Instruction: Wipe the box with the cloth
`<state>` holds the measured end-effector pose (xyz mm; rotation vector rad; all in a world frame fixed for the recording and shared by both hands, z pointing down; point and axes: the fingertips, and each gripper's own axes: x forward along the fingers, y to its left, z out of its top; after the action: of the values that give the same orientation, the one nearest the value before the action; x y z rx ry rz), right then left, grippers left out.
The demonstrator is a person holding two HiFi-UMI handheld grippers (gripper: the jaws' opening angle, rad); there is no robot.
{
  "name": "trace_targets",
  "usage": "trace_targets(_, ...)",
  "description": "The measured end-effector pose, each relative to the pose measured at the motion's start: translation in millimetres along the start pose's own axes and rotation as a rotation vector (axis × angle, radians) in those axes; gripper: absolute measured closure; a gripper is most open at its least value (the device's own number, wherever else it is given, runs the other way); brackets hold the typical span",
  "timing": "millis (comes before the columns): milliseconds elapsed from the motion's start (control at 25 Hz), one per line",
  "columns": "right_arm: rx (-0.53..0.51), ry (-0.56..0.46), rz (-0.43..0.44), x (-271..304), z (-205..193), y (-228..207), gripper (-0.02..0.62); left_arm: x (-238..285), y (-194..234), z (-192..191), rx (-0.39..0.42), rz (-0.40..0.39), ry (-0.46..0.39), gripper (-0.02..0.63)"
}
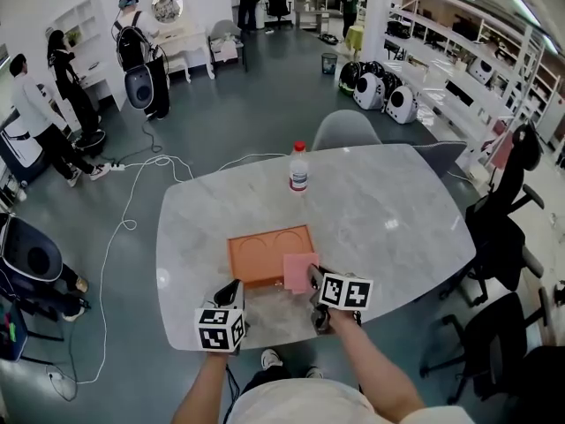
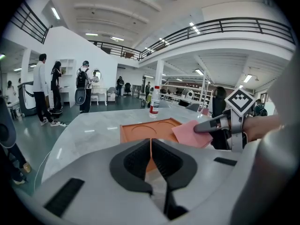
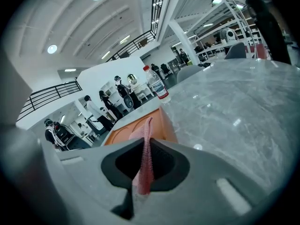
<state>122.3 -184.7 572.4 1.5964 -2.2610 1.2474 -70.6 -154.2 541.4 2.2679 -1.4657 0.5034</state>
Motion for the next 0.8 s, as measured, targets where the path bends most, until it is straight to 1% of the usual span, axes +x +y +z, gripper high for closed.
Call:
trace_targets(360,0.001,-0.026,-0.043,-15,8,-26,0.577,-2,-10,-4,0.004,-0.004,0.001,0.591)
trace_targets(520,0.015,-0.029,-0.034,-19,10,-29,0.577,-5,-13,-6,-0.008,0.002,0.000,0.591)
trace_targets(640,0.016,-0.033,0.019,-21,12,-21,0.577,-6,-15,-8,-0.013,0.011,-0.002,0.591)
trace_targets(800,-0.014,-0.043,0.148,-30,13,7,0.577,-13,-17,-13,-0.027,0.029,-0.003,0.591)
